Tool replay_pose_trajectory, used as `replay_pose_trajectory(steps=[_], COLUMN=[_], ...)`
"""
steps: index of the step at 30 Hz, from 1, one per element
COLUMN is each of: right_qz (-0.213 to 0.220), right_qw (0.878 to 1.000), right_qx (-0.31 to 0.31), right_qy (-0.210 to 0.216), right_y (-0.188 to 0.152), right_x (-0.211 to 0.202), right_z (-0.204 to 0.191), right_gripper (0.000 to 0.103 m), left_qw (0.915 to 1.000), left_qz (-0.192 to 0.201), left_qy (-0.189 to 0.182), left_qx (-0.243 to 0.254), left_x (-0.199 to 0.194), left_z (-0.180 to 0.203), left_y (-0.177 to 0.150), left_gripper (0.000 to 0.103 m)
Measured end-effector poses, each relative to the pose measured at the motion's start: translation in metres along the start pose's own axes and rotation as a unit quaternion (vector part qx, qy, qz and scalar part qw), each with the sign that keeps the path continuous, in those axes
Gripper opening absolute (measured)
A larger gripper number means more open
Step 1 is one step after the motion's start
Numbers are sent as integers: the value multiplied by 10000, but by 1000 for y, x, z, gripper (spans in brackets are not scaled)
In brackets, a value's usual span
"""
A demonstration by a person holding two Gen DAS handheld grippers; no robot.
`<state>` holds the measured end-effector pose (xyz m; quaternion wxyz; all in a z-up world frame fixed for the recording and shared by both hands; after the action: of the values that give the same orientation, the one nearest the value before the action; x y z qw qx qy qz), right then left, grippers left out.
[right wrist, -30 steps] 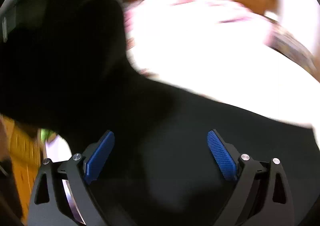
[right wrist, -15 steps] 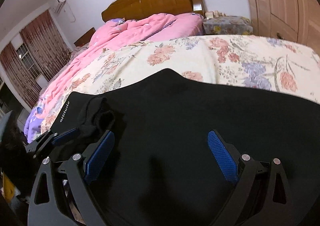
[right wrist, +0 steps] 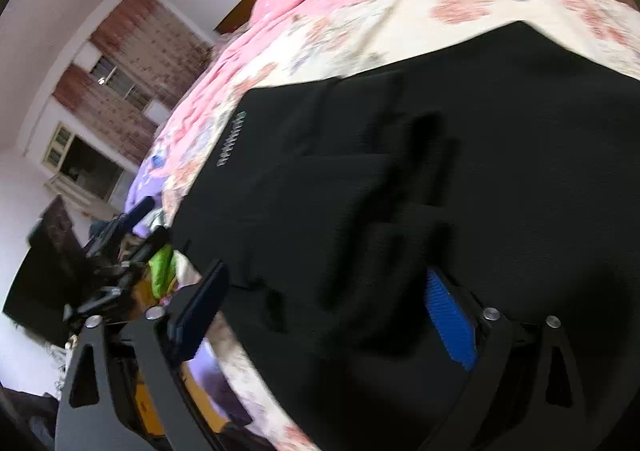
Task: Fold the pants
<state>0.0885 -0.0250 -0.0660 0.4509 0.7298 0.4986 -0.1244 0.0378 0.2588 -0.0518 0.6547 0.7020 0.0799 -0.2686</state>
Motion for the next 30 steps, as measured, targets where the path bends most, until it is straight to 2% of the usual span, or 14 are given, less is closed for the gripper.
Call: replay_pose_trajectory(steps=[1, 3, 5, 6, 7, 9, 10, 17, 20, 22, 25, 27, 30], right_qz=[-33, 69, 191, 266, 336, 502, 608, 1206, 1431, 1496, 1680, 1576, 1223], right_qw=[10000, 10000, 9994, 9987, 9984, 9978, 9975, 9903, 9859, 9843, 9786, 9798, 9868], right_qx=[43, 2, 275, 424, 434, 404, 331, -591, -791, -857, -1040, -1024, -606], right_qy=[66, -63, -83, -67, -128, -155, -137, -346, -362, -387, -564, -691, -873], right_y=[1, 5, 11, 13, 14, 13, 12, 20, 24, 25, 17, 12, -5], right_x=[6, 15, 19, 18, 17, 14, 11, -18, -35, -44, -59, -56, -39], right_z=[-4, -8, -3, 1, 4, 8, 5, -33, -40, -38, -30, -25, 13], right_gripper=[80, 77, 74, 69, 55, 38, 35, 33, 33, 33, 33, 33, 33], left_qw=[10000, 9996, 9992, 9991, 9990, 9991, 9991, 9979, 9968, 9969, 9937, 9952, 9943], left_qz=[-44, -151, -181, -197, -207, -220, -231, -348, -394, -407, -512, -530, -602], left_qy=[-10, -113, -154, -179, -203, -229, -226, -13, 329, 505, 867, 761, 788], left_qx=[38, 199, 316, 338, 330, 296, 278, 551, 610, 438, 487, 318, 390], left_x=[1, 2, 2, 2, 3, -2, -4, -1, 7, 13, 24, 28, 34], left_z=[-1, -2, -2, -2, -3, -5, -6, -6, -12, -22, -30, -30, -23], left_y=[-3, -11, -17, -21, -23, -29, -33, -38, -36, -31, -26, -24, -27], left_gripper=[99, 99, 100, 100, 100, 99, 99, 100, 99, 99, 102, 102, 102])
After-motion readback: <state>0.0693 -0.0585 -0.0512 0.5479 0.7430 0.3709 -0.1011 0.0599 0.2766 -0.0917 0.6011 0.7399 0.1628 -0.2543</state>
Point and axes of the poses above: each gripper's, at about its wrist camera, not at the fingertips, and x roughly the way its jaws point, z to its right, y to its top, the point moved 4 cm from there along x, roughly the way its jaws point, and after that the axes turned 10 degrees about z, right-handed, at the moved point
